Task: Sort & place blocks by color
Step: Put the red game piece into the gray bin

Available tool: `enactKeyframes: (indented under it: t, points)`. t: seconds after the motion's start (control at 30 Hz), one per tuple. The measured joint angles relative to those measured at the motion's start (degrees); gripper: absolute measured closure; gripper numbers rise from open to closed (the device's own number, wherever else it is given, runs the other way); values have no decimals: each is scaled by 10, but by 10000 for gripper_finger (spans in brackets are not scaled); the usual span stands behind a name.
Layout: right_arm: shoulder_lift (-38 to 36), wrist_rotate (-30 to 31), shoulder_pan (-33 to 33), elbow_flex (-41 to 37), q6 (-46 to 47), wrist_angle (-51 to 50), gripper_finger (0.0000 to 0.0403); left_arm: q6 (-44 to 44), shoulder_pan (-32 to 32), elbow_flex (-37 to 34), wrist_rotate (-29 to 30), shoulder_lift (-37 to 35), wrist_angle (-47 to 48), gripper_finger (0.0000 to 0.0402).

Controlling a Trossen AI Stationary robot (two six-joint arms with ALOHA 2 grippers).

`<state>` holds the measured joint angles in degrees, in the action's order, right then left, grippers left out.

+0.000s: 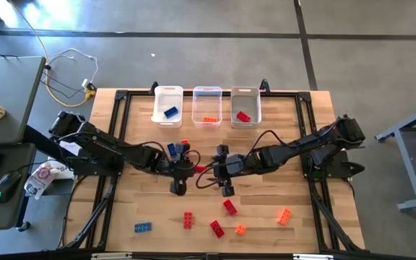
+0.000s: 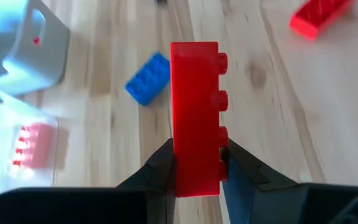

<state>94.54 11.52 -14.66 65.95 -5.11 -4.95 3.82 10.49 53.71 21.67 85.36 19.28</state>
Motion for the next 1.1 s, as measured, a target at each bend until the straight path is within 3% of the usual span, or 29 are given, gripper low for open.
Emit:
enactKeyframes:
  t: [0.53,0.63,0.83,1.1]
  points:
    - [0,51,5,0,19,1,208,13,-5,0,8,0,-99,334]
    - [0,52,5,0,27,0,235,13,-5,0,10,0,-109,330]
    - [0,49,5,0,20,-2,335,8,-5,0,9,0,-109,328]
    - [0,63,10,0,52,-2,335,-6,-6,0,23,0,-109,295]
